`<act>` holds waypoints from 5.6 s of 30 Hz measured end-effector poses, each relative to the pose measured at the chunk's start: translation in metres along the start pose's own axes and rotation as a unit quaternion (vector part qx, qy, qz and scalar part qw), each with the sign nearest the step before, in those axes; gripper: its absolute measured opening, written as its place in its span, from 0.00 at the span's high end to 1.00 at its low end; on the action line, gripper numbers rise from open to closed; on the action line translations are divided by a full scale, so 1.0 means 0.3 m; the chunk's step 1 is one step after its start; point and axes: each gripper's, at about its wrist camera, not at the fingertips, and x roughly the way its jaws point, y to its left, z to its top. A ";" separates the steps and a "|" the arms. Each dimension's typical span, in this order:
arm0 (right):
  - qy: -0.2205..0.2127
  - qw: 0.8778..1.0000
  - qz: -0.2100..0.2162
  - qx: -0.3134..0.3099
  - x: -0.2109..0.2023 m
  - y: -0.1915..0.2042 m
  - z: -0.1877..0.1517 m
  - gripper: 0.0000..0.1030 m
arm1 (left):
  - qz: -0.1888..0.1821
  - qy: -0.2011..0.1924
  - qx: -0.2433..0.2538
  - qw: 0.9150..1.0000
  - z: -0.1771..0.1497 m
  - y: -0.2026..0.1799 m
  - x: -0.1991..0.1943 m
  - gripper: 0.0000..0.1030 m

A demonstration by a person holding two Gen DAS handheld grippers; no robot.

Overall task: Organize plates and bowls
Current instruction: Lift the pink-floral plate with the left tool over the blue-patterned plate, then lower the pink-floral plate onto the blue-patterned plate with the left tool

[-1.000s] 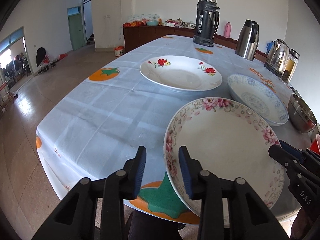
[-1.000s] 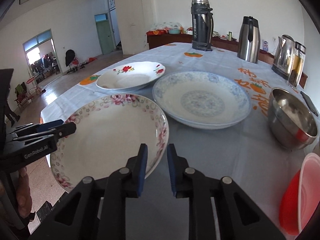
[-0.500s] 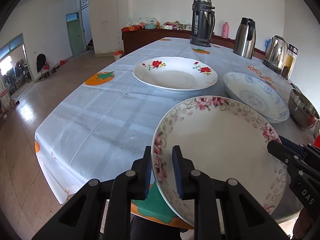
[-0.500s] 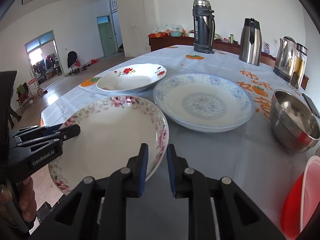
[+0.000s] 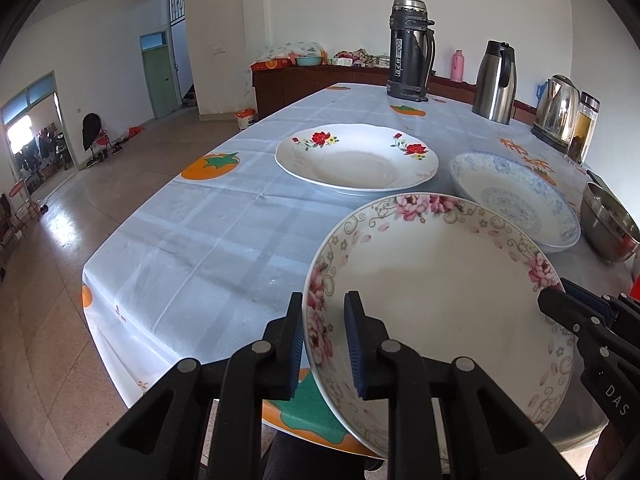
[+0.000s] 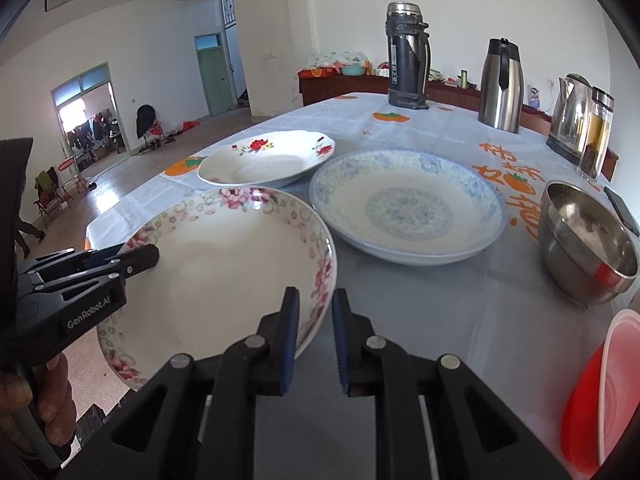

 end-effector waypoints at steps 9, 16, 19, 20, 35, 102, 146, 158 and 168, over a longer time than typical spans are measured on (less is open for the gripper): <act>-0.010 1.000 -0.002 -0.001 -0.029 0.000 0.005 0.84 | 0.000 -0.009 -0.001 1.000 0.009 -0.007 -0.027 0.79; -0.017 1.000 -0.005 -0.003 -0.048 0.006 0.011 0.84 | 0.002 -0.016 0.000 1.000 0.021 -0.014 -0.046 0.79; -0.020 1.000 -0.007 -0.001 -0.054 0.002 0.015 0.84 | 0.001 -0.019 0.002 1.000 0.027 -0.021 -0.050 0.79; -0.021 1.000 -0.008 -0.001 -0.057 0.001 0.015 0.84 | 0.001 -0.021 0.002 1.000 0.029 -0.024 -0.053 0.79; -0.036 0.999 -0.019 0.006 -0.086 -0.029 0.043 0.84 | -0.003 -0.037 0.013 0.999 0.071 -0.063 -0.068 0.79; -0.081 0.993 -0.079 0.033 -0.160 -0.136 0.120 0.84 | -0.030 -0.108 0.043 0.993 0.247 -0.237 -0.069 0.79; -0.098 0.985 -0.135 0.039 -0.048 -0.190 0.146 0.84 | -0.035 -0.131 0.042 0.990 0.313 -0.304 0.067 0.79; -0.102 0.981 -0.159 0.047 -0.029 -0.200 0.164 0.84 | -0.041 -0.130 0.044 0.990 0.344 -0.335 0.132 0.79; -0.106 0.978 -0.173 0.049 -0.021 -0.202 0.175 0.84 | -0.046 -0.124 0.039 0.990 0.350 -0.345 0.168 0.79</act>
